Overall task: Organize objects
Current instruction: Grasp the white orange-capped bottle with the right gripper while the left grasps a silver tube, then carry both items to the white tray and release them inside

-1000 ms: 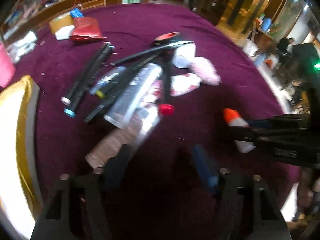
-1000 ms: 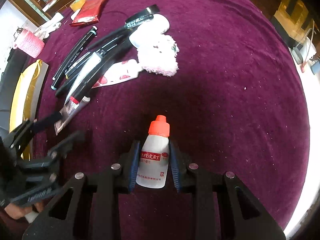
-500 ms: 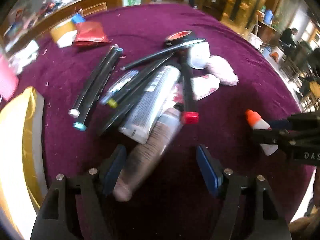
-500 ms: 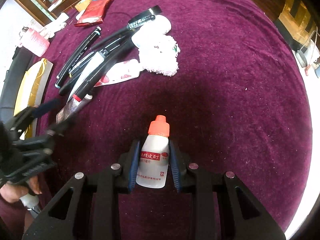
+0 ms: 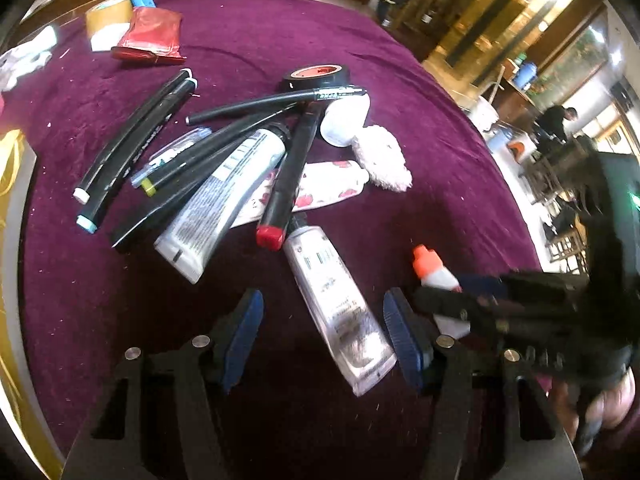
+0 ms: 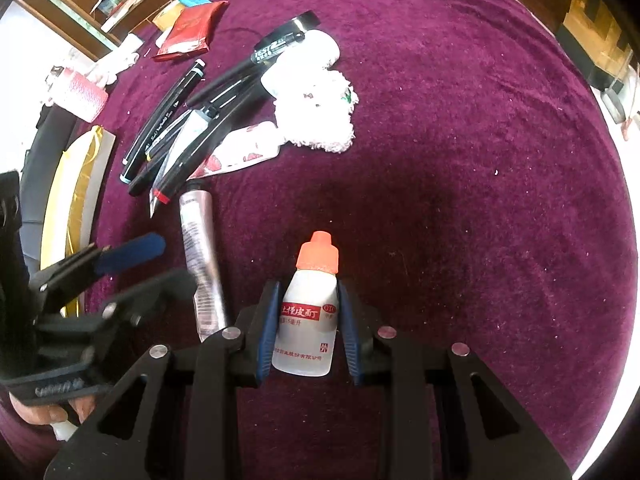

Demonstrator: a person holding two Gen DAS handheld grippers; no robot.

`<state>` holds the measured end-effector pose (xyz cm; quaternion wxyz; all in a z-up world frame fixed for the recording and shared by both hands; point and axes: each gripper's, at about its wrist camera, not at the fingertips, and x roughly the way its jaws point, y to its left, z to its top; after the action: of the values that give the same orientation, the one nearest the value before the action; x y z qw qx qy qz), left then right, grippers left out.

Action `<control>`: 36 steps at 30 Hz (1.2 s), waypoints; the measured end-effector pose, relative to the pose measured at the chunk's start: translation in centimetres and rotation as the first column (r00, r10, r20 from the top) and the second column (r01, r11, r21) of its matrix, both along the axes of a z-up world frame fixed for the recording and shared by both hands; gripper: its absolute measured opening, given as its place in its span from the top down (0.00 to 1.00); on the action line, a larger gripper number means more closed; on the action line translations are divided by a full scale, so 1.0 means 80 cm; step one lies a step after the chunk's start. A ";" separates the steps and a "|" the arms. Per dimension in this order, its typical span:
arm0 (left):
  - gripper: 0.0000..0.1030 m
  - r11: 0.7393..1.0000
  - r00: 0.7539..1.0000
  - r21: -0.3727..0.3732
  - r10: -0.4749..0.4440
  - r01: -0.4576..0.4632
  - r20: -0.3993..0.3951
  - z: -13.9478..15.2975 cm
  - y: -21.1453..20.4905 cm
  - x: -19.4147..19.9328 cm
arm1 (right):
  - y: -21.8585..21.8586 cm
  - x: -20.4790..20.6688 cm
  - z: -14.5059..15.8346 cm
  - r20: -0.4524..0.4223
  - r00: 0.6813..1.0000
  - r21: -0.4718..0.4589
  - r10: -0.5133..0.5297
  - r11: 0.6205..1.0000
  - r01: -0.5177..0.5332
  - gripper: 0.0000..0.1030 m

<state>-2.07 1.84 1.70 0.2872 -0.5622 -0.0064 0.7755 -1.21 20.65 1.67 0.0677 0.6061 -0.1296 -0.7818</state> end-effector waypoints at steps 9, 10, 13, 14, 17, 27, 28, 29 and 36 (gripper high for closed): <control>0.47 0.995 0.994 -0.036 0.088 -0.091 -0.066 -0.005 0.027 -0.009 | 0.013 0.002 -0.004 0.000 1.000 -0.047 -0.031 0.998 0.031 0.75; 0.47 0.995 0.992 -0.059 0.079 -0.085 -0.102 -0.006 0.031 -0.002 | 0.011 0.002 -0.003 -0.003 1.000 -0.040 -0.028 0.999 0.027 0.75; 0.56 0.990 0.984 -0.135 0.017 -0.041 -0.179 -0.008 0.041 0.008 | 0.012 0.005 -0.003 -0.021 1.000 -0.038 -0.023 0.999 0.022 0.75; 0.68 0.983 0.980 -0.178 -0.001 -0.035 -0.200 -0.007 0.043 0.010 | 0.010 0.006 -0.003 -0.026 1.000 -0.024 -0.016 1.000 0.015 0.75; 0.76 0.991 0.991 -0.122 0.031 -0.048 -0.132 -0.005 0.026 0.004 | -0.003 0.009 -0.001 -0.039 0.999 0.045 0.007 0.999 -0.005 0.75; 0.76 0.985 0.984 0.061 0.164 -0.159 -0.075 0.026 -0.058 0.028 | -0.006 0.018 0.011 -0.024 1.000 -0.086 -0.016 0.996 0.014 0.75; 0.76 0.982 0.981 0.081 0.176 -0.170 -0.077 0.032 -0.065 0.028 | -0.009 0.019 0.014 -0.028 0.999 -0.099 -0.015 0.995 0.013 0.75; 0.76 0.978 0.979 0.106 0.187 -0.178 -0.081 0.040 -0.076 0.031 | -0.015 0.021 0.021 -0.037 0.999 -0.121 -0.010 0.993 0.006 0.75; 0.76 0.947 0.950 0.186 0.288 -0.263 -0.123 0.091 -0.167 0.029 | -0.089 0.016 0.065 -0.093 0.994 -0.200 0.065 0.976 -0.082 0.75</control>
<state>0.25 -11.56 9.01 0.2215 -0.4702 -0.1289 0.8445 0.08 13.53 6.87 0.1636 0.5663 -0.1833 -0.7867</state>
